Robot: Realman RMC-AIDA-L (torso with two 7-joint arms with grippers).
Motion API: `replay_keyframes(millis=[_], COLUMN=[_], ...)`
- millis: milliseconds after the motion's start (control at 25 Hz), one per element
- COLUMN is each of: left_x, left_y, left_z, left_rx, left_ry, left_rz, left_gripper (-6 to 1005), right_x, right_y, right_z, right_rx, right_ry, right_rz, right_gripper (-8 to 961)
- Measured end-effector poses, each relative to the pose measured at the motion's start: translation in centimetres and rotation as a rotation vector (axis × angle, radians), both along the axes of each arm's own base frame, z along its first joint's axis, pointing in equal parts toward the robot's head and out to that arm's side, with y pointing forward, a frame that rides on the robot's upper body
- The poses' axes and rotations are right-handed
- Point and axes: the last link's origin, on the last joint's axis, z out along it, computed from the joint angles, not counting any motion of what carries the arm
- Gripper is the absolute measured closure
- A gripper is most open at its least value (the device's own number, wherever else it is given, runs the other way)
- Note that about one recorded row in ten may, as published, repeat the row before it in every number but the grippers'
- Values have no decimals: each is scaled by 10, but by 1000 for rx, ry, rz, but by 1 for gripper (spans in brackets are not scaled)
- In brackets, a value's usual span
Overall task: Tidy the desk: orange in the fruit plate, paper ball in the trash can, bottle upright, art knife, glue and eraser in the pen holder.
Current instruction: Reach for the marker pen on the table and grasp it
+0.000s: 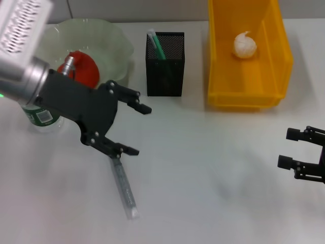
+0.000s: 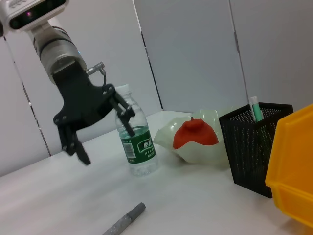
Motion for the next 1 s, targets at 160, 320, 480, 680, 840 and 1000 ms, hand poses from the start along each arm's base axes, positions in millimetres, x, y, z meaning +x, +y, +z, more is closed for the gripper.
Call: replay_keyframes(millis=[160, 320, 480, 680, 840, 1000], left_x=[24, 27, 36, 35, 32, 25], left_y=[0, -1, -6, -17, -25, -27], left_z=[-10, -12, -21, -31, -38, -48], left_rx=[-41, -48, -80, -112, -107, -99], left_ry=[187, 208, 324, 446, 491, 545], left_rz=[-138, -156, -261, -371, -458, -490], left_gripper=[200, 200, 199, 199, 199, 199], right_x=[1, 2, 4, 7, 8, 8], right_y=[-1, -2, -5, -9, -11, -11], right_z=[0, 0, -1, -2, -3, -3], right_rx=[6, 27, 30, 41, 51, 45], right_ry=[16, 37, 55, 74, 86, 96], right_rz=[-18, -38, -57, -85, -100, -113], right_gripper=[153, 153, 152, 153, 152, 153])
